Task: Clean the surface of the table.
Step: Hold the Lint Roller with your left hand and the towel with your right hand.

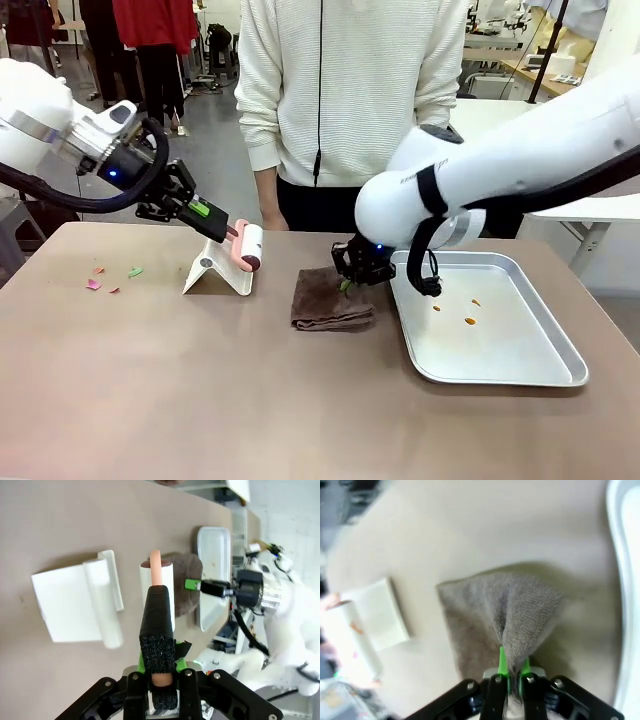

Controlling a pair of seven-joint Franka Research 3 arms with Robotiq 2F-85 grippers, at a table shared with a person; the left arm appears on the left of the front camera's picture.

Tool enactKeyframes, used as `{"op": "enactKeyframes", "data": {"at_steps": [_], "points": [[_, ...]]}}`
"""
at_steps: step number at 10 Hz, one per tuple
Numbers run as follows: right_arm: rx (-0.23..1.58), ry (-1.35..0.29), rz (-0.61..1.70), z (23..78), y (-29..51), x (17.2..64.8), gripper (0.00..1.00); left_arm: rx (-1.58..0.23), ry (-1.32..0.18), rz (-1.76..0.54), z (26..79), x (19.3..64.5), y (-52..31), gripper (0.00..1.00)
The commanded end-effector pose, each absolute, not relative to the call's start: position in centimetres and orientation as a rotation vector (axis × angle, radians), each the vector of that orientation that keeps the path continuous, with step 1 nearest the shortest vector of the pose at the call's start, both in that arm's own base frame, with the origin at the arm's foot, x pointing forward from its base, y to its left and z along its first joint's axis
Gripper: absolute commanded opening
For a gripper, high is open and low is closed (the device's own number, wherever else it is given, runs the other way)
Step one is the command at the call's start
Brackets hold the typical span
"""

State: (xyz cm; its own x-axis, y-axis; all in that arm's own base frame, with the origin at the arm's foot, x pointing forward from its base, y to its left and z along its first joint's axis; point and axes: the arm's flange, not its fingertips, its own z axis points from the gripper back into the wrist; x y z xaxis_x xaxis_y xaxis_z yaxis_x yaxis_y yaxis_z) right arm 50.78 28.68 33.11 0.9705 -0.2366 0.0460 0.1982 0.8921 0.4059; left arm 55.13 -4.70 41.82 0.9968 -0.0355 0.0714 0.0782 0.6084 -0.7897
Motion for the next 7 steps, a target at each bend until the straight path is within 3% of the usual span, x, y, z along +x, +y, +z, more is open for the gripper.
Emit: {"op": "enactKeyframes", "data": {"at_steps": [1, 3, 7], "points": [[0.742, -0.031, -0.199, 34.6, 23.1, 48.1, 0.0, -1.069, -0.035, -0.203, 42.8, 52.2, -1.4, 0.0], [0.987, -0.02, -0.155, 35.9, 19.6, 45.7, 0.0, -1.23, 0.043, -0.321, 44.2, 48.8, 2.2, 0.0], [1.283, -0.13, -0.112, 38.5, 10.6, 39.4, 0.0, -1.316, -0.257, -0.255, 45.1, 38.3, 8.5, 0.0]]}}
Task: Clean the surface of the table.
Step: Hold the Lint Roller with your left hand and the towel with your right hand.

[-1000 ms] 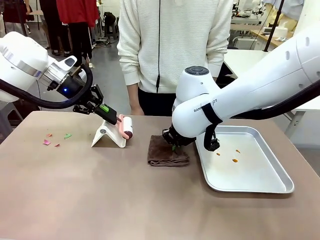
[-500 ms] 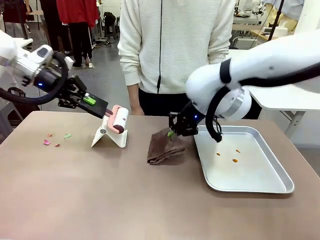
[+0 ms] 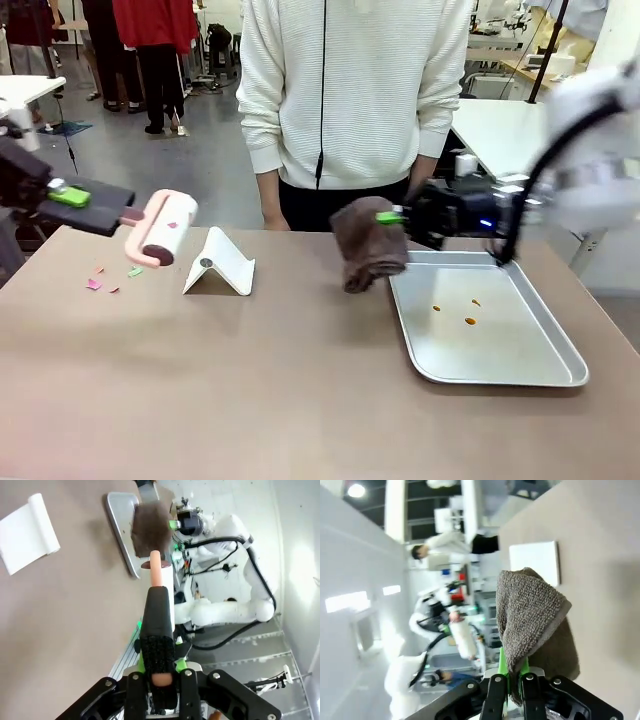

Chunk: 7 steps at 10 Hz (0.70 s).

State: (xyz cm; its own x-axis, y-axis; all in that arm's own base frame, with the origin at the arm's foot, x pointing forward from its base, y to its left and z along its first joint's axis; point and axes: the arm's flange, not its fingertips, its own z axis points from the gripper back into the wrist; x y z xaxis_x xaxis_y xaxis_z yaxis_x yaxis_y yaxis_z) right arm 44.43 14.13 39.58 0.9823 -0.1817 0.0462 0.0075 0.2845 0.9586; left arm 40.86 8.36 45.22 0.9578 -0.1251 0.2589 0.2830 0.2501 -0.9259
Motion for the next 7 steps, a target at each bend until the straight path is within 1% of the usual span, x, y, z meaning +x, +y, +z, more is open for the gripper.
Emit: {"op": "enactKeyframes", "data": {"at_steps": [1, 2, 3, 4, 5, 6, 7], "points": [[1.356, -0.119, -0.114, 39.1, 7.8, 38.3, 0.0, -1.362, -0.304, -0.232, 44.8, 36.0, 10.0, 0.0], [1.441, -0.087, -0.156, 39.9, 3.9, 37.1, 0.0, -1.424, -0.36, -0.177, 44.4, 34.1, 12.1, 0.0], [1.503, -0.094, -0.289, 40.7, 0.4, 36.2, 0.0, -1.488, -0.374, -0.136, 43.8, 33.1, 14.1, 0.0], [1.506, -0.104, -0.392, 41.7, -2.5, 34.9, 0.0, -1.517, -0.356, -0.121, 43.1, 32.5, 16.0, 0.0], [1.49, -0.129, -0.434, 42.6, -5.0, 33.7, 0.0, -1.566, -0.341, -0.099, 42.2, 32.0, 18.3, 0.0], [1.487, -0.174, -0.431, 43.1, -7.5, 32.8, 0.0, -1.54, -0.331, -0.014, 40.9, 31.8, 20.9, 0.0], [1.478, -0.213, -0.472, 42.7, -9.0, 32.7, 0.0, -1.524, -0.282, -0.031, 39.7, 31.8, 22.6, 0.0]]}}
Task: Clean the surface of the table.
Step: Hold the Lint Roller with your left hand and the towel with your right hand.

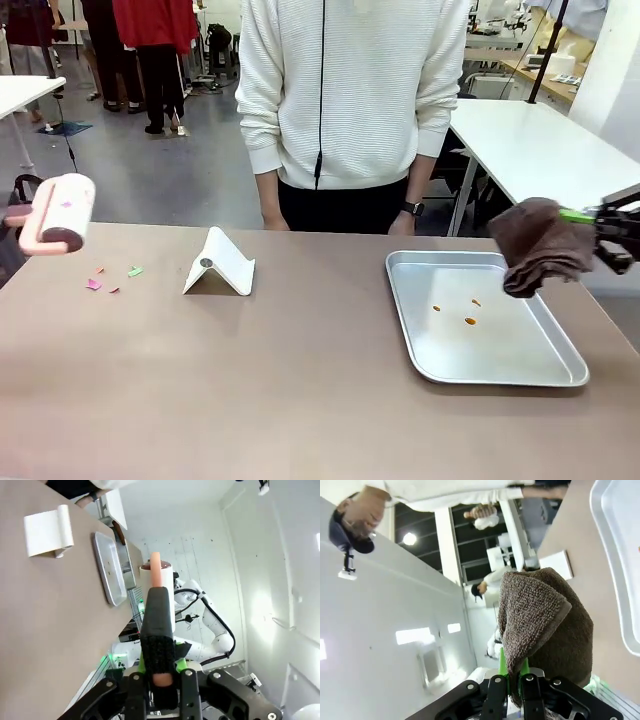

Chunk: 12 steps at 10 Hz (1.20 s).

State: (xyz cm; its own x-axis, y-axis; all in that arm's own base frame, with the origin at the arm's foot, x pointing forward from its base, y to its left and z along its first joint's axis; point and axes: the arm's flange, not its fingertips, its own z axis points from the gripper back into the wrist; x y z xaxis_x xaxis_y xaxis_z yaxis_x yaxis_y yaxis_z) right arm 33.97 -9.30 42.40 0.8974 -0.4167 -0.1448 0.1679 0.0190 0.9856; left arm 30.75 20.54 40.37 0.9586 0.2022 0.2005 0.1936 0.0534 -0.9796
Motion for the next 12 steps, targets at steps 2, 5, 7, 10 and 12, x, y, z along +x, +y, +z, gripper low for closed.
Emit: {"op": "enactKeyframes", "data": {"at_steps": [2, 5, 7, 10, 12], "points": [[1.53, -0.231, -0.467, 41.4, -9.7, 33.0, 0.0, -1.462, -0.178, -0.006, 37.7, 31.7, 24.6, 0.0], [1.535, -0.312, -0.46, 39.4, -9.1, 33.0, 0.0, -1.465, -0.2, 0.051, 36.9, 31.8, 24.6, 0.0], [1.513, -0.243, -0.497, 41.1, -11.0, 33.9, 0.0, -1.465, -0.2, 0.051, 36.9, 31.8, 24.6, 0.0], [1.513, -0.243, -0.497, 41.1, -11.0, 33.9, 0.0, -1.465, -0.2, 0.051, 36.9, 31.8, 24.6, 0.0], [1.513, -0.243, -0.497, 41.1, -11.0, 33.9, 0.0, -1.465, -0.2, 0.051, 36.9, 31.8, 24.6, 0.0]]}}
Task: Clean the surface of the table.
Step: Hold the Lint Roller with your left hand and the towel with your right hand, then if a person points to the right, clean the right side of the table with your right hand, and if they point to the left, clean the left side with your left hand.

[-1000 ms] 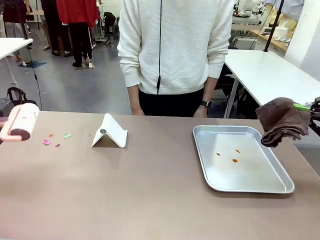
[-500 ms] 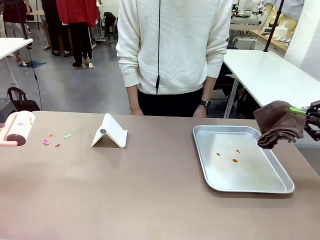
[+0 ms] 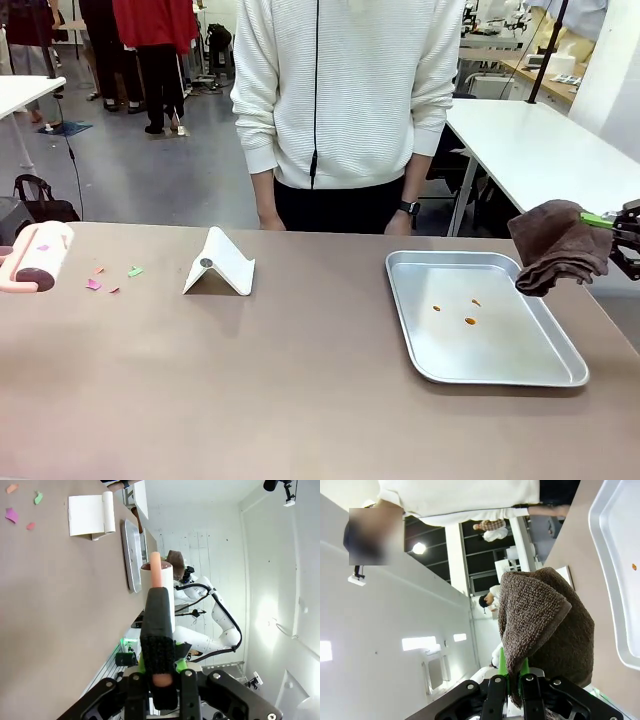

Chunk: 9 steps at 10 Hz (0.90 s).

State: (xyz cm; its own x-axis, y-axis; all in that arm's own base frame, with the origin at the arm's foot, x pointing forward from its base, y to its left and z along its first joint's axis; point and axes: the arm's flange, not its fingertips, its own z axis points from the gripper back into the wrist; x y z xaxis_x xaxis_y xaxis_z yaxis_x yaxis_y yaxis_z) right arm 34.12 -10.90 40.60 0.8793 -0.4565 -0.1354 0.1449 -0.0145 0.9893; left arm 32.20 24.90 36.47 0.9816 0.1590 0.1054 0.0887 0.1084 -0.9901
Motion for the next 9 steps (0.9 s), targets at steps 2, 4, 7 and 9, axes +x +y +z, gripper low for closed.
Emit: {"op": "enactKeyframes", "data": {"at_steps": [2, 4, 7, 9], "points": [[1.513, -0.243, -0.497, 41.13, -10.96, 33.9, 0.0, -1.465, -0.2, 0.051, 36.93, 31.85, 24.61, 0.0], [1.513, -0.243, -0.497, 41.13, -10.96, 33.9, 0.0, -1.465, -0.2, 0.051, 36.93, 31.85, 24.61, 0.0], [1.513, -0.243, -0.497, 41.13, -10.96, 33.9, 0.0, -1.465, -0.2, 0.051, 36.93, 31.85, 24.61, 0.0], [1.513, -0.243, -0.497, 41.13, -10.96, 33.9, 0.0, -1.465, -0.2, 0.051, 36.93, 31.85, 24.61, 0.0]]}}
